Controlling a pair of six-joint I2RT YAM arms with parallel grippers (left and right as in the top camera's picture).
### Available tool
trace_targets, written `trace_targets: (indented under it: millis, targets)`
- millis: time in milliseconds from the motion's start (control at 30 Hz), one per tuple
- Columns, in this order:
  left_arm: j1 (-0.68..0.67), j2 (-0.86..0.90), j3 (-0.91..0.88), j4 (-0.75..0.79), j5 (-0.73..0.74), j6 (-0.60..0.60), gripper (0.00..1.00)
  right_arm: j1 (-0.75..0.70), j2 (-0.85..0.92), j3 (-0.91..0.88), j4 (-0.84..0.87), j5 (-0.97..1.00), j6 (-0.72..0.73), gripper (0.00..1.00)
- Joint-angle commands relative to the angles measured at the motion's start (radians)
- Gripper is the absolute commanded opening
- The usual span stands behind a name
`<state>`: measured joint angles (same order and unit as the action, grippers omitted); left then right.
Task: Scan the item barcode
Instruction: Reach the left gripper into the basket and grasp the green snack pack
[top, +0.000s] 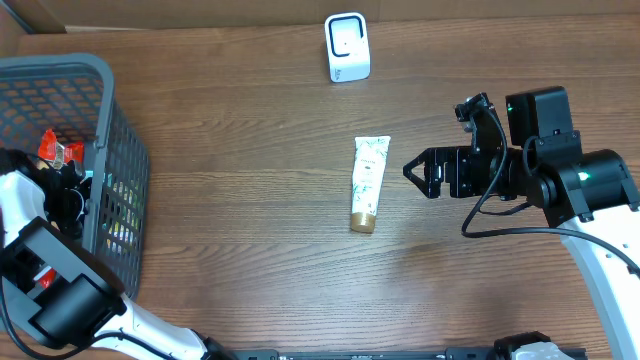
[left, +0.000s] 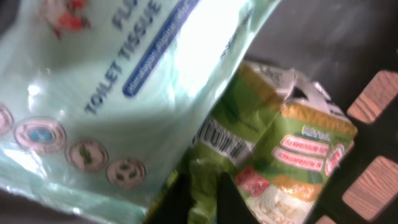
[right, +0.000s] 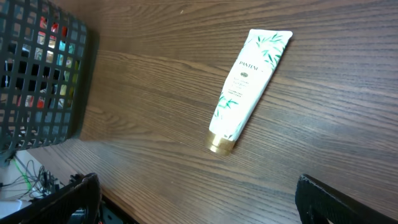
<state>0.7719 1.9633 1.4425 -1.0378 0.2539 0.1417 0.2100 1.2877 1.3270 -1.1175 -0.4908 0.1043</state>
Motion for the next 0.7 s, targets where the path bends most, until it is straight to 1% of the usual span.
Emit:
trace_targets:
  millis: [0,33,67,100,167,200,233,267,300,333,467,667]
  targets:
    - [-0.011,0.034,0.088,-0.081,0.056,0.014,0.20,0.003,-0.001,0.020,0.002,-0.008,0.001,1.00]
    - [-0.011,0.034,0.118,-0.103,0.068,0.016,0.23,0.003,-0.001,0.020,0.002,-0.008,0.001,1.00]
    - [-0.012,0.034,0.144,-0.119,0.072,0.016,0.29,0.003,-0.001,0.020,0.002,-0.008,0.001,1.00]
    - [-0.012,0.034,0.169,-0.135,0.073,0.016,0.39,0.003,-0.001,0.020,0.002,-0.008,0.001,1.00]
    - [-0.013,0.034,0.202,-0.159,0.077,0.016,0.51,0.003,-0.001,0.020,0.001,-0.008,0.001,1.00]
    - [-0.013,0.034,0.210,-0.164,0.077,0.016,0.56,0.003,-0.001,0.020,0.001,-0.008,0.001,1.00]
    - [-0.013,0.034,0.210,-0.164,0.076,0.017,0.65,0.003,-0.001,0.020,0.001,-0.008,0.001,1.00]
    - [-0.013,0.034,0.208,-0.164,0.076,0.025,0.72,0.003,-0.001,0.020,0.001,-0.008,0.001,1.00]
    - [-0.013,0.035,0.203,-0.162,0.076,0.043,0.82,0.003,-0.001,0.020,0.001,-0.008,0.001,1.00]
    - [-0.014,0.036,0.194,-0.158,0.077,0.056,0.84,0.003,-0.001,0.020,0.001,-0.008,0.001,1.00]
    - [-0.014,0.037,0.127,-0.103,0.077,0.068,0.86,0.003,-0.001,0.020,0.001,-0.008,0.001,1.00]
    - [-0.015,0.037,0.019,-0.021,0.080,0.088,0.83,0.003,-0.001,0.020,0.001,-0.008,0.001,1.00]
